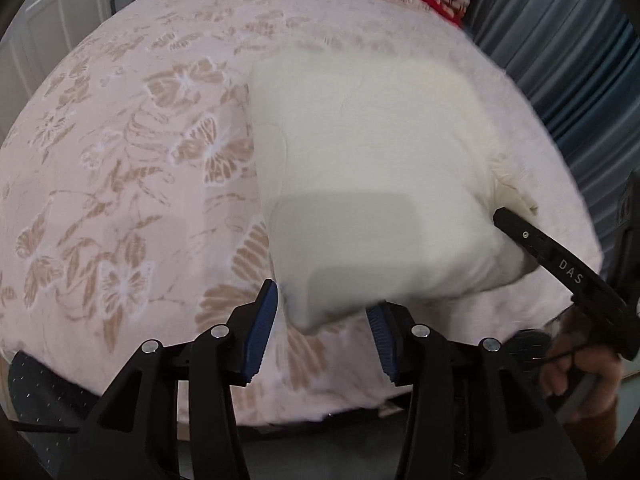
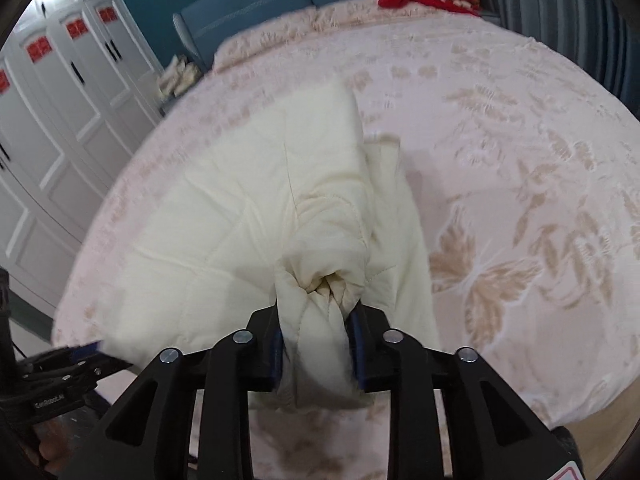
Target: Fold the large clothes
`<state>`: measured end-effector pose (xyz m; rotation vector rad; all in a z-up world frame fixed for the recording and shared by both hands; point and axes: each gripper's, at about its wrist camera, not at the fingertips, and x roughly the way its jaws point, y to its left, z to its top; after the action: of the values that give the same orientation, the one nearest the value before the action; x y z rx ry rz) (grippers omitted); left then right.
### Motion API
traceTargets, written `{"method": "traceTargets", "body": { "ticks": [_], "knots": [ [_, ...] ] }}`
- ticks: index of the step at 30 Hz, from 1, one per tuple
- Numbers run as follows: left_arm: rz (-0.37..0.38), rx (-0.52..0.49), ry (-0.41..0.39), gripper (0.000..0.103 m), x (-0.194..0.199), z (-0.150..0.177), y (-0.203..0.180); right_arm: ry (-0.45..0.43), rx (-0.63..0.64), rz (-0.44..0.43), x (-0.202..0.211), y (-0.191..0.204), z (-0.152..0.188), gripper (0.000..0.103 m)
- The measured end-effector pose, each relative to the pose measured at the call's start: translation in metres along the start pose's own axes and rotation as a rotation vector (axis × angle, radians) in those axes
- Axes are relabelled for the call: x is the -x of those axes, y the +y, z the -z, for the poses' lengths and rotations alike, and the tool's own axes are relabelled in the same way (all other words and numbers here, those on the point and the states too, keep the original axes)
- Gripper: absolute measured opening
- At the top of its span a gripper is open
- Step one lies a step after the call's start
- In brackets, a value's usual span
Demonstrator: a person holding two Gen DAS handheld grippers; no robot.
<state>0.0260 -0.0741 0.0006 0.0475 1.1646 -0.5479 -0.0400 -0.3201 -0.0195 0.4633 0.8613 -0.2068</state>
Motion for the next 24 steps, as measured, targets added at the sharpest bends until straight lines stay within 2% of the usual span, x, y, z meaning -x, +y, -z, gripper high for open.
{"method": "traceTargets", "body": {
  "ticks": [2, 5, 7, 8, 11, 14, 16, 19, 24],
  "knots": [
    [0.024, 0.025, -0.038, 0.045, 0.018, -0.004, 0.001, -0.033, 0.001, 0.001, 0.019, 0.004, -0.007, 0.027],
    [0.052, 0.065, -0.143, 0.049, 0.048, -0.021, 0.001, -0.041, 0.014, 0.009, 0.03, 0.014, -0.016, 0.027],
    [0.054, 0.065, -0.187, 0.057, 0.055, -0.033, 0.0, -0.056, 0.042, 0.044, 0.035, 0.022, -0.022, 0.027],
    [0.038, 0.064, -0.206, 0.057, 0.055, -0.041, 0.0, -0.067, 0.057, 0.062, 0.038, 0.027, -0.026, 0.027],
    [-0.008, 0.074, -0.217, 0.057, 0.041, -0.063, -0.002, -0.127, 0.076, 0.101, 0.052, 0.034, -0.041, 0.027],
    [-0.038, 0.1, -0.179, 0.057, 0.013, -0.082, 0.0, -0.178, 0.073, 0.105, 0.062, 0.043, -0.067, 0.027],
    [-0.058, 0.108, -0.161, 0.057, -0.002, -0.089, 0.0, -0.153, 0.077, 0.112, 0.054, 0.046, -0.08, 0.027],
    [-0.072, 0.124, -0.115, 0.057, -0.024, -0.093, -0.003, -0.045, 0.092, 0.169, 0.022, 0.044, -0.087, 0.027],
    [-0.11, 0.113, -0.073, 0.057, -0.046, -0.091, -0.009, 0.096, 0.079, 0.216, -0.018, 0.027, -0.065, 0.025]
  ]
}}
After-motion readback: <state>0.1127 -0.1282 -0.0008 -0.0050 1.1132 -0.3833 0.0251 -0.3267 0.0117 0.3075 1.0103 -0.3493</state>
